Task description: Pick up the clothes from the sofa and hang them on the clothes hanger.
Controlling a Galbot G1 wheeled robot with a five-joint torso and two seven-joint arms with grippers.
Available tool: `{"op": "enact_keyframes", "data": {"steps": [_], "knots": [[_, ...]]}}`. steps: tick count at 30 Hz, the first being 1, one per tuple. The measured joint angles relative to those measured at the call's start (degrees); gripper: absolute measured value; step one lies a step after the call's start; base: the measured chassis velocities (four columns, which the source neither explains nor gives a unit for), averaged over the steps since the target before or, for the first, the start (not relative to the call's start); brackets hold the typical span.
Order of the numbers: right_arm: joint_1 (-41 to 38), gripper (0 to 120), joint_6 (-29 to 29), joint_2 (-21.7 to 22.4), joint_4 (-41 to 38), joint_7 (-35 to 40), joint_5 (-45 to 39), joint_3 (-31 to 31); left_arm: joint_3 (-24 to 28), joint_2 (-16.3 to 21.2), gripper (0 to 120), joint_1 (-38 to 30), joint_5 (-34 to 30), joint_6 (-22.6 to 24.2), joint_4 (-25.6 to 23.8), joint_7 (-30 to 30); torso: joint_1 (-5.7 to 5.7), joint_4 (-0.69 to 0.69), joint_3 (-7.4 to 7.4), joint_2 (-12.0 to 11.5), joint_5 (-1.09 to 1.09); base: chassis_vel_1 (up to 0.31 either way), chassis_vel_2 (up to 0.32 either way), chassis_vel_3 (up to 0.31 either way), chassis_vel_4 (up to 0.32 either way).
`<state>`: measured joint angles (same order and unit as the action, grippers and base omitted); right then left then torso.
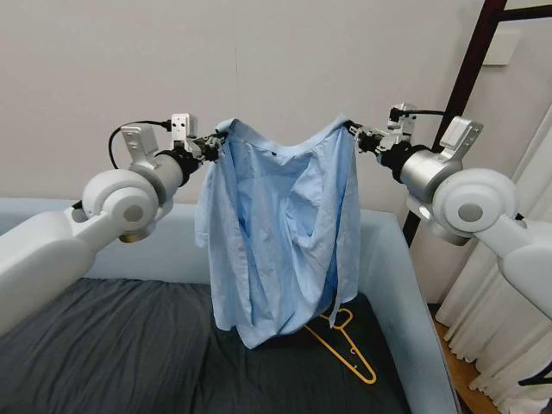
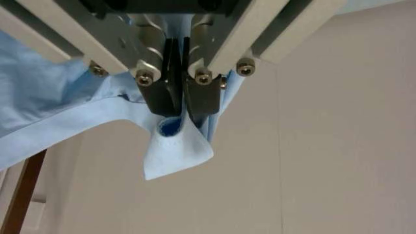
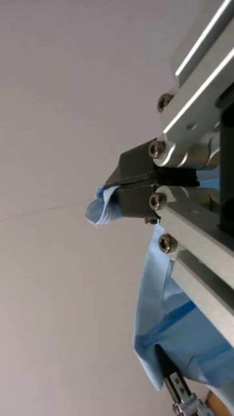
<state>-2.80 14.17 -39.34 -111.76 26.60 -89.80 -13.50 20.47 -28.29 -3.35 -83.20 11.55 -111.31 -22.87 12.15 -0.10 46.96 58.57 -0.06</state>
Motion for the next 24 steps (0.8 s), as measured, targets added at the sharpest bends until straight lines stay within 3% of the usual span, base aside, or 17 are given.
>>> {"op": "enact_keyframes", "data": {"steps": [3, 5, 6, 9, 11, 18, 22, 24], "knots": [[-2.2, 0, 1.3, 0.0, -2.4, 2.1, -2.2, -0.6, -11.5, 5.8, 0, 8.6, 0.2, -0.4, -5.1, 0.1, 0.00, -0.02, -0.01, 0.0, -0.04, 0.000, 0.000, 0.000, 0.000], [-2.5, 0, 1.7, -0.4, -3.7, 3.0, -3.0, -1.1, -19.7, 11.8, 0, 17.9, 0.5, -2.1, -9.5, -0.3, -0.02, 0.11, -0.02, 0.0, 0.03, 0.000, 0.000, 0.000, 0.000], [-2.5, 0, 1.7, -0.4, -3.7, 3.0, -3.0, -1.1, -19.7, 11.8, 0, 17.9, 0.5, -2.1, -9.5, -0.3, -0.02, 0.11, -0.02, 0.0, 0.03, 0.000, 0.000, 0.000, 0.000], [0.4, 0, 1.4, 0.7, -7.1, 3.8, -3.6, 0.3, -28.6, 16.3, 0, 29.0, 0.1, -3.5, -14.4, -0.7, -0.01, 0.14, -0.01, 0.0, -0.05, 0.028, 0.007, 0.008, 0.034], [3.7, 0, 0.7, 1.8, -9.9, 4.6, -4.0, 2.7, -31.6, 17.2, 0, 32.8, -1.1, -3.6, -17.0, -1.1, -0.02, 0.00, -0.02, 0.0, 0.04, 0.000, 0.000, 0.000, 0.000], [12.3, 0, 1.1, 4.0, -14.2, 4.9, -4.7, 8.5, -32.1, 16.3, 0, 37.2, -0.1, -3.5, -18.7, -1.5, -0.01, -0.01, -0.01, 0.0, 0.05, 0.000, 0.000, 0.000, 0.000], [23.5, 0, 1.5, 4.9, -16.7, 5.2, -4.0, 13.2, -23.8, 10.8, 0, 36.3, 1.3, -2.8, -17.4, -2.2, -0.01, 0.01, 0.00, 0.0, 0.02, 0.000, 0.000, 0.000, 0.000], [26.0, 0, 1.4, 4.4, -17.4, 5.6, -3.2, 13.4, -22.4, 9.3, 0, 36.5, 1.5, -2.8, -16.6, -2.2, -0.01, -0.01, 0.00, 0.0, 0.03, 0.000, 0.000, 0.000, 0.000]]}}
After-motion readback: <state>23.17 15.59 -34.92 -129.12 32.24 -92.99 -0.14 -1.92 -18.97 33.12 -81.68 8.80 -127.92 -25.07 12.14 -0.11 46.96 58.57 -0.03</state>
